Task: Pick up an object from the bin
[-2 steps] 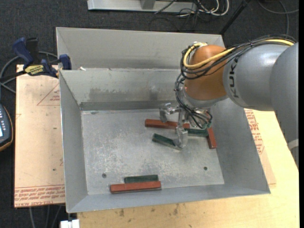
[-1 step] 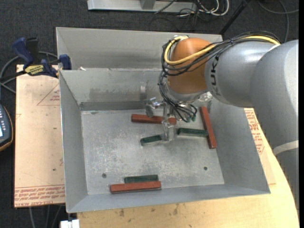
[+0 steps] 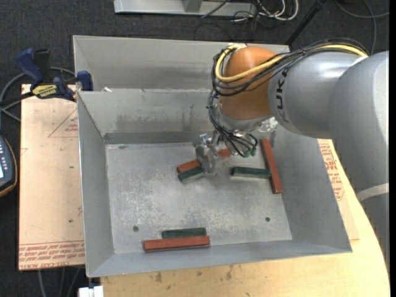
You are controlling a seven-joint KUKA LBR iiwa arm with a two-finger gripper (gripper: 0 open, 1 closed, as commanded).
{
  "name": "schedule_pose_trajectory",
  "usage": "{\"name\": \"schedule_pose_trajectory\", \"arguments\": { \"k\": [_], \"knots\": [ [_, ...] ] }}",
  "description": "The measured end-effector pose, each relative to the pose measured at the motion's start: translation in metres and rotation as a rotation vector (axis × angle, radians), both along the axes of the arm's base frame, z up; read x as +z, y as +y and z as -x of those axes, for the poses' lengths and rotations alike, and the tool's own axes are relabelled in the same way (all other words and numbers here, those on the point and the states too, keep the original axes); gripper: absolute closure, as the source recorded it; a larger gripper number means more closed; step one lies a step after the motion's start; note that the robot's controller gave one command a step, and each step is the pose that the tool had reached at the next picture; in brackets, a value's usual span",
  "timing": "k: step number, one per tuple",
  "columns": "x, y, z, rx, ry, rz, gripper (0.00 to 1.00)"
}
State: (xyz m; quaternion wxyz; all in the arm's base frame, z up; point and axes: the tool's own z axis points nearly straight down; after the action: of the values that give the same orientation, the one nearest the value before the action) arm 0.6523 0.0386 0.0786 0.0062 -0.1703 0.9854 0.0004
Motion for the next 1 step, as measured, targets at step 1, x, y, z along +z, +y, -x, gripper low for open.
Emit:
{"name": "schedule_pose_trajectory", "arguments": {
  "k": [1],
  "knots": [
    [-0.0057,-0.0002,0.0024,0.0,0.002,0.0,0.0]
  ]
}}
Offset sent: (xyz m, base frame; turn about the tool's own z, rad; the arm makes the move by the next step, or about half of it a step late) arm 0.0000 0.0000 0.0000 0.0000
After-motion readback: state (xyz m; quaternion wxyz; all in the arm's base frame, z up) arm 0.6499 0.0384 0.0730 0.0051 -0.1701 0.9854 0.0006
